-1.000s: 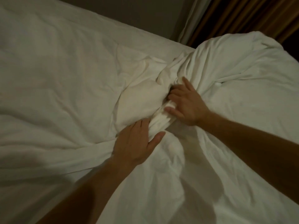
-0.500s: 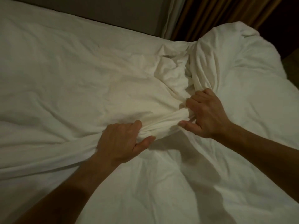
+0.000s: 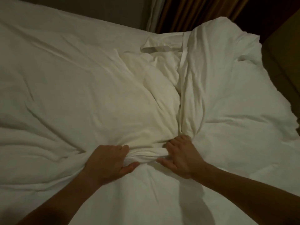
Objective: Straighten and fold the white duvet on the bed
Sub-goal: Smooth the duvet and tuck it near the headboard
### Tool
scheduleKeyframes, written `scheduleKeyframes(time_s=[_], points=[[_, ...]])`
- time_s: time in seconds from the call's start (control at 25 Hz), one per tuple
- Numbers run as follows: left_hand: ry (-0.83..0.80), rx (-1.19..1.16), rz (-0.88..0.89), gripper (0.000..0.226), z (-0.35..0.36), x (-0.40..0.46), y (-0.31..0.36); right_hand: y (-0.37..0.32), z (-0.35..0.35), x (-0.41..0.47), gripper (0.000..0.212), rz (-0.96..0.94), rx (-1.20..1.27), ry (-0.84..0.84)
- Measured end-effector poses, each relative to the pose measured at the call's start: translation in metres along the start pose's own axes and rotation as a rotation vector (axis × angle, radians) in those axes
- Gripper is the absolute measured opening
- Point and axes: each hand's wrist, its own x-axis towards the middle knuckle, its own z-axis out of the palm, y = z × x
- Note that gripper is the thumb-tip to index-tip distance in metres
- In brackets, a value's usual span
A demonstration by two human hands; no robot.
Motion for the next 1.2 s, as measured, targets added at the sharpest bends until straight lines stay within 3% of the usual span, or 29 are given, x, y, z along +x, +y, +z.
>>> scheduleKeyframes(time_s=[0.16, 0.28, 0.48, 0.68, 0.84, 1.08, 1.2], points=[[-0.005, -0.069, -0.087, 0.071, 0.011, 0.010, 0.002, 0.019, -0.031, 0.020, 0.078, -0.027, 0.078, -0.114], [0.069, -0.138, -0.146, 0.071, 0.011, 0.026, 0.024, 0.038, -0.066, 0.032, 0.086, -0.099, -0.037, -0.157], [0.067, -0.290, -0.212, 0.064, 0.033, 0.082, 0.101, 0.091, -0.097, 0.063, 0.087, -0.240, -0.312, -0.134], [0.055, -0.274, -0.412, 0.064, 0.045, 0.136, 0.129, 0.118, -0.087, 0.101, 0.087, -0.418, -0.315, -0.142], [0.053, -0.242, -0.607, 0.080, 0.061, 0.168, 0.148, 0.146, -0.089, 0.120, 0.089, -0.543, -0.299, -0.011], [0.234, -0.249, -0.928, 0.088, 0.073, 0.239, 0.162, 0.194, -0.124, 0.212, 0.114, -0.523, -0.483, -0.199], [0.217, -0.298, -0.949, 0.090, 0.075, 0.247, 0.167, 0.215, -0.130, 0.230, 0.108, -0.492, -0.355, -0.208]])
